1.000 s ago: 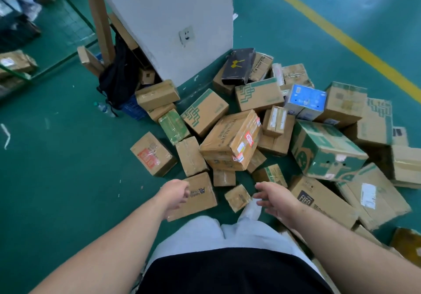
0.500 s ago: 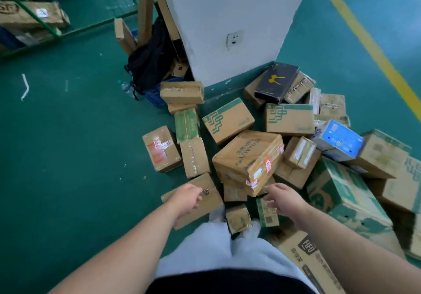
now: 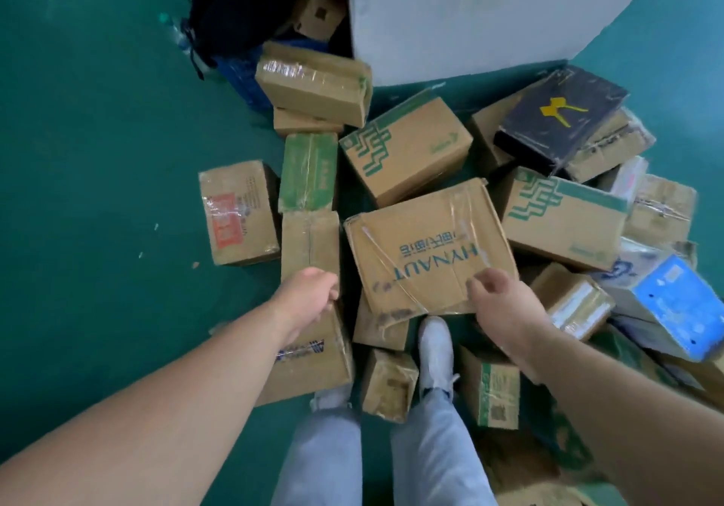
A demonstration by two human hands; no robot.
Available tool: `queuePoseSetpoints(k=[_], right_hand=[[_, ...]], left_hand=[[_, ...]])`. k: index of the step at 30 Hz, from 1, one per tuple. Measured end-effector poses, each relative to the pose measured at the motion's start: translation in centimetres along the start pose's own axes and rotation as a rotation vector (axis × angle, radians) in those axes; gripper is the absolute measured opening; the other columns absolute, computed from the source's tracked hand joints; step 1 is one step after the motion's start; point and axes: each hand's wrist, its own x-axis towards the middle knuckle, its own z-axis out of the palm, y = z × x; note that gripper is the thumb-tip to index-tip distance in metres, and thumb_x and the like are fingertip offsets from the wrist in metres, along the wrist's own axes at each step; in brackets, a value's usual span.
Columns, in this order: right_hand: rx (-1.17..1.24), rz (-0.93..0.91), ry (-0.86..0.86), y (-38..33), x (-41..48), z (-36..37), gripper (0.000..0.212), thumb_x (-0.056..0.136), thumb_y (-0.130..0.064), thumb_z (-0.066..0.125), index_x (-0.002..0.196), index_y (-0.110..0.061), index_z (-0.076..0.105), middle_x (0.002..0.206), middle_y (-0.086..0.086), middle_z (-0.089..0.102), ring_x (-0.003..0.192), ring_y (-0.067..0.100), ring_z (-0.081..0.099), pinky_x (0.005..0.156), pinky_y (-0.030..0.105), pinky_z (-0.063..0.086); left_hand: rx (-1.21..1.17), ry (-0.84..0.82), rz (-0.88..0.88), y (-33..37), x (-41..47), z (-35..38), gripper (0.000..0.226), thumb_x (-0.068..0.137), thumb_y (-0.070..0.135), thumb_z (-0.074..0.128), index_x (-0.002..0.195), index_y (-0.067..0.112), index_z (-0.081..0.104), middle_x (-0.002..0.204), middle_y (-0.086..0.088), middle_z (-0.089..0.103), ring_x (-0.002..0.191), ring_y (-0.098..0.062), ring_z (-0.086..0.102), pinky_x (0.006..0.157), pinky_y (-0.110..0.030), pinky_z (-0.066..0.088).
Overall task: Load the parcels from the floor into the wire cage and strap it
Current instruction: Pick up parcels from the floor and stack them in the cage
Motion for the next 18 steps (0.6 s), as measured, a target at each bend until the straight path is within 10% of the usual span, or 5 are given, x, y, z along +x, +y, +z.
queuePoseSetpoints(k=[8,15,18], right_hand=[[-0.280,-0.150,0.014,0.2,22.0,1.9,0.037,0.100,-0.040,0.047,0.134,-0.029,0.055,0.114,-0.004,0.065,0.091,0.019,0.063,0.080,0.034,0.053],[-0.243,-0.248,0.225,-3.2,35.5,0.6,0.062,0.093,-0.059,0.060,0.143,-0.024,0.049,0.133,0.006,0.057,0.115,0.029,0.059,0.094,0.048,0.055],[-0.340,-0.215,0.257,-4.8,39.5,0.7,0.100,0.079,-0.060,0.079,0.156,-0.020,0.029,0.147,0.012,0.046,0.131,0.035,0.049,0.107,0.056,0.046]], left_hand=[[-0.138,0.164,-0.023,2.1,17.2,5.0,0.018,0.105,0.036,0.050,0.102,0.022,0.062,0.116,-0.008,0.069,0.103,-0.023,0.065,0.089,-0.037,0.053],[0.046,0.467,0.146,8.7,29.7,8.5,0.085,0.086,0.079,0.054,0.116,0.001,0.068,0.106,-0.020,0.070,0.090,-0.038,0.066,0.067,-0.033,0.044],[0.181,0.411,0.112,9.4,33.1,9.0,0.097,0.075,0.087,0.059,0.133,0.010,0.058,0.127,-0.011,0.066,0.105,-0.036,0.062,0.088,-0.039,0.051]])
